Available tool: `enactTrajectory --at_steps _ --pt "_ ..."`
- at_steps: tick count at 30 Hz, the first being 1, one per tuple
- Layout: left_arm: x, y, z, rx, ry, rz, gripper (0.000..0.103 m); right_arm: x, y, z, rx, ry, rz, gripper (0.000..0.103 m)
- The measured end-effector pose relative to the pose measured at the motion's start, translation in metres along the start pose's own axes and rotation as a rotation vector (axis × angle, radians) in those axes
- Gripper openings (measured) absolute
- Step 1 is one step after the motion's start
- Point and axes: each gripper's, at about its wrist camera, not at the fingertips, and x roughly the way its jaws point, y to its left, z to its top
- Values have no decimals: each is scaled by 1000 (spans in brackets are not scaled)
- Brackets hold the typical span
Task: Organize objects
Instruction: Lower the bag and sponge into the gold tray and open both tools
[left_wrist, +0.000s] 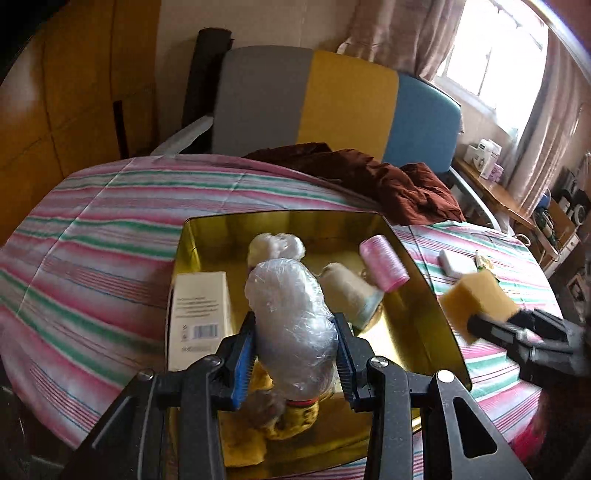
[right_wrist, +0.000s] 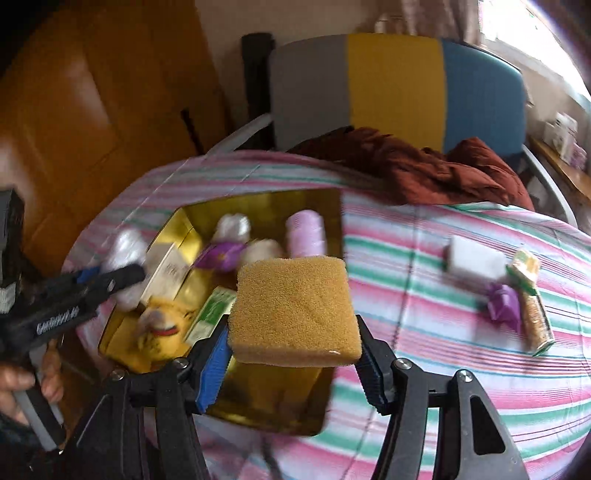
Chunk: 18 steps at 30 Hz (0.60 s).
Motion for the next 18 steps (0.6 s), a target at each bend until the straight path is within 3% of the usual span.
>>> enactTrajectory --at_steps 14,16,18 --pt "-26 0 14 42 -128 17 42 21 31 -12 -6 73 -29 63" --pt "-30 0 14 47 -140 24 47 22 32 -11 -5 73 -46 64" --pt "-34 2 14 39 -151 23 71 24 36 -10 -7 77 -49 68"
